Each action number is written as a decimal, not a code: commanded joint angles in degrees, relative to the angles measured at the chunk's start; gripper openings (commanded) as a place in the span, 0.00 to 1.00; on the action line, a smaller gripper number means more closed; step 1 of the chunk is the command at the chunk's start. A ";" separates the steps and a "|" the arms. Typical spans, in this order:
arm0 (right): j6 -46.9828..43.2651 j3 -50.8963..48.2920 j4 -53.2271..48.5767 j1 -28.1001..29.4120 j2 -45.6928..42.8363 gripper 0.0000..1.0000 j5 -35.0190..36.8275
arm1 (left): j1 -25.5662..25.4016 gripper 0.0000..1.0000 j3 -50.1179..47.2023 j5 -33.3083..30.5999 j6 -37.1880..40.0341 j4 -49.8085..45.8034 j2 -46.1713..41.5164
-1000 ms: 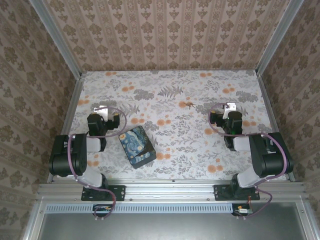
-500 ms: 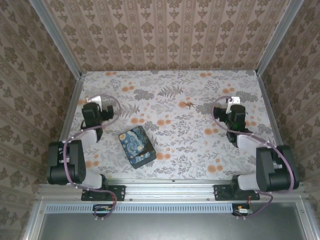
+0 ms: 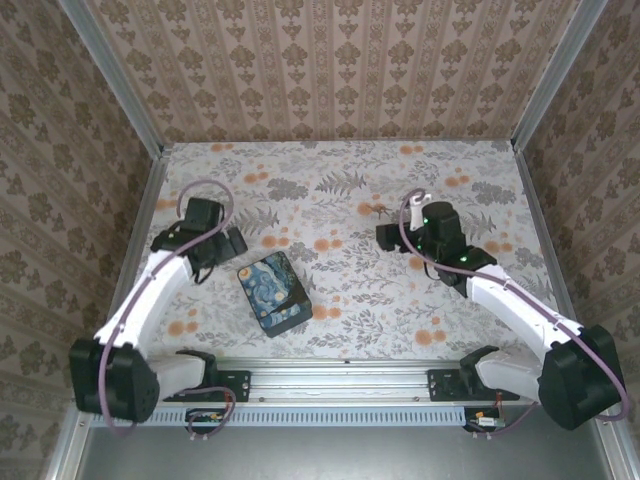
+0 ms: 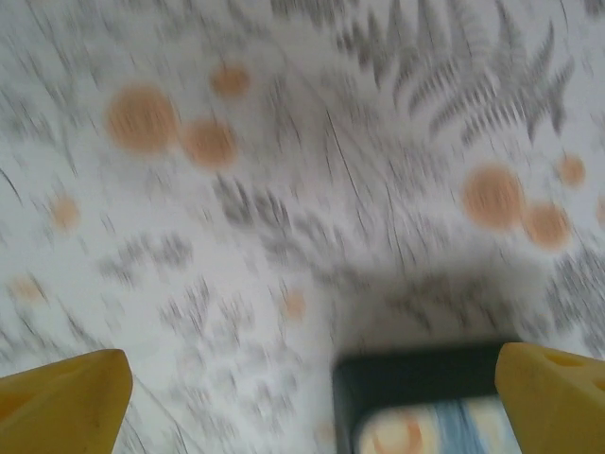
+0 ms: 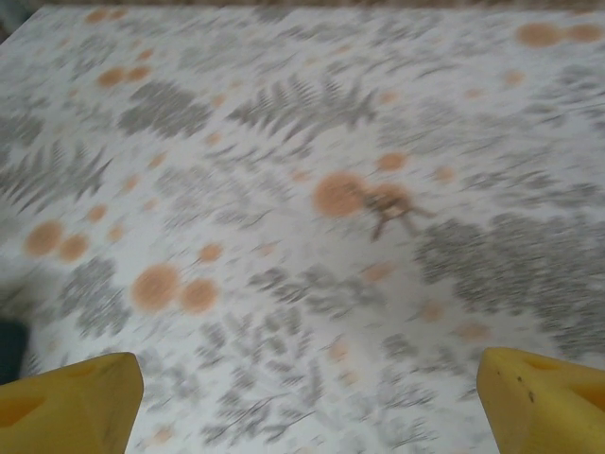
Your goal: Unlock the padlock with the key
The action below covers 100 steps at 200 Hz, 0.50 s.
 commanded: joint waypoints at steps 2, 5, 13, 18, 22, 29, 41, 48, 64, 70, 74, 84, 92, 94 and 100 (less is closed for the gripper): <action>2.38 0.67 -3.19 1.37 -0.18 0.93 0.70 | -3.83 1.00 -4.83 10.50 -11.57 -4.35 -3.17; 2.54 0.69 -3.18 1.42 -0.02 0.93 0.82 | -4.74 1.00 -5.76 10.91 -12.44 -3.20 -3.51; 2.68 0.80 -3.28 1.52 0.43 0.93 0.99 | -6.92 1.00 -7.68 12.21 -14.98 0.09 -4.05; 2.69 1.06 -3.44 1.52 0.76 0.93 0.77 | -8.14 1.00 -8.64 13.01 -16.37 2.17 -3.92; 2.77 1.31 -3.69 1.60 1.01 0.92 0.59 | -9.12 1.00 -9.31 13.46 -17.42 3.45 -3.55; 2.86 1.88 -3.89 1.81 1.54 0.92 0.01 | -10.53 1.00 -9.82 13.49 -18.51 4.88 -2.23; 3.10 2.71 -3.89 2.62 2.71 0.91 -1.40 | -13.69 1.00 -9.44 12.55 -19.15 5.88 1.03; 3.30 3.18 -3.66 3.46 3.54 0.90 -1.94 | -14.99 1.00 -8.77 11.75 -19.07 6.37 2.97; 4.26 4.15 -2.86 6.04 6.03 0.90 -3.48 | -17.07 1.00 -7.09 11.93 -18.46 9.73 7.01; 4.86 4.61 -2.74 7.14 7.13 0.89 -3.89 | -17.63 1.00 -6.28 12.30 -18.40 11.12 8.55; 5.35 4.88 -2.69 7.76 7.88 0.89 -4.13 | -17.89 1.00 -5.71 12.51 -18.45 12.12 9.64; 6.89 5.65 -2.20 9.32 10.17 0.88 -5.32 | -18.34 0.99 -3.93 13.07 -18.56 14.09 12.66; 8.62 6.43 -2.05 10.57 12.04 0.88 -6.21 | -18.48 1.00 -2.18 13.36 -18.79 15.39 15.14; 9.18 6.49 -2.03 10.86 12.48 0.88 -6.30 | -18.48 1.00 -1.77 13.42 -18.76 15.82 15.71; 10.63 7.17 -1.89 11.73 13.76 0.88 -6.57 | -18.40 1.00 -0.47 13.39 -18.57 16.72 17.56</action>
